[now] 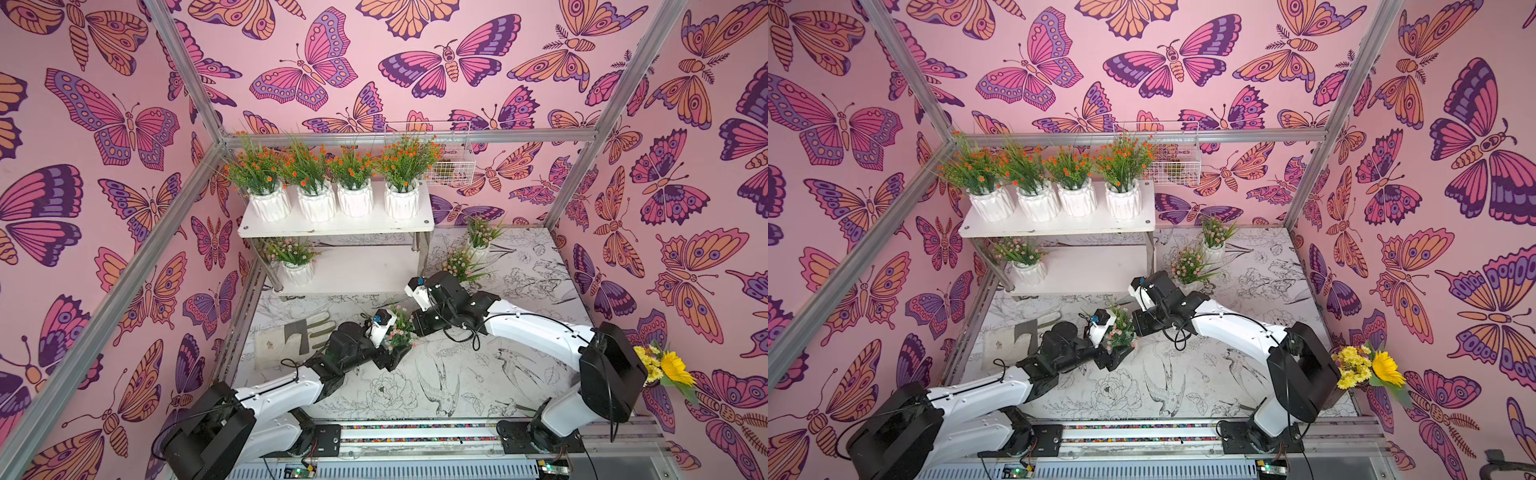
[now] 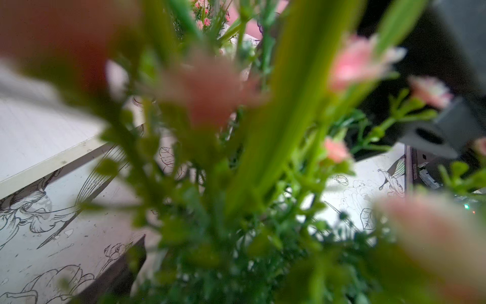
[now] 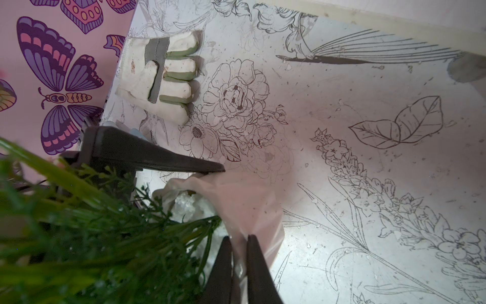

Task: Place the baby's breath potted plants on the rack by color
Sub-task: Pick up the baby's breath potted plant from the center of the board.

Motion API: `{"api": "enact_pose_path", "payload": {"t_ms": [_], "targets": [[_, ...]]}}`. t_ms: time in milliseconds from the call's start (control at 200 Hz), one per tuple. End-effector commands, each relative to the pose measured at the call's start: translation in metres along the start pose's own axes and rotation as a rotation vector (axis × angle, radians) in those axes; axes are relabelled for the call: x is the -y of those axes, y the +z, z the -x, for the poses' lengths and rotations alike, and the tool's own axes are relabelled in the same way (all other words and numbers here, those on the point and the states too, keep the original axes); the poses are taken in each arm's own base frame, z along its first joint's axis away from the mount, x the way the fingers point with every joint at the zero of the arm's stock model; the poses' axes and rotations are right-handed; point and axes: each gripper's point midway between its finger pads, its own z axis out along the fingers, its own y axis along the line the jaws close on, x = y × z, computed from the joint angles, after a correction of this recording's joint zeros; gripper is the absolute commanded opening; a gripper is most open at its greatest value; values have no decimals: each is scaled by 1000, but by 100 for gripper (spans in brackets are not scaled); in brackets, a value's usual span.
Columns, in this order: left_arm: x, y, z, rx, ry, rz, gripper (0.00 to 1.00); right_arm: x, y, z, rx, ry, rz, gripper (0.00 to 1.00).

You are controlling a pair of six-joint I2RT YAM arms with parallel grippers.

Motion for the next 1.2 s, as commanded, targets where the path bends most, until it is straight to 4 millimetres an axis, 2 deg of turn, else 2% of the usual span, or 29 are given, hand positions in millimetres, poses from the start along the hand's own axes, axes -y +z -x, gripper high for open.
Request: {"api": "enact_pose_path", "payload": {"t_ms": [0, 95, 105, 120, 305, 330, 501, 856, 876, 1197], "targets": [[-7, 4, 15, 50, -17, 36, 65, -20, -2, 1, 14, -28, 75, 4], [-14, 7, 7, 24, -51, 70, 56, -16, 0, 2, 22, -27, 59, 7], [-14, 9, 18, 46, -47, 68, 55, -16, 0, 2, 22, -26, 59, 8], [-14, 11, 21, 51, -48, 68, 55, -16, 0, 2, 21, -25, 59, 8], [-22, 16, 24, 74, -74, 100, 50, -8, -1, 2, 30, -16, 26, 11], [-25, 21, 14, 47, -84, 108, 49, -7, -2, 3, 34, -16, 23, 12], [-31, 21, 15, 50, -82, 145, 48, 7, -14, 7, 72, 15, -6, 16], [-56, 14, 21, 49, -81, 298, 43, 39, -52, 13, 170, 79, -82, 19], [-56, 9, 32, 82, -77, 304, 43, 41, -54, 13, 174, 82, -86, 19], [-87, -9, 55, 96, -76, 519, 40, 67, -77, -1, 216, 125, -163, 21]]}}
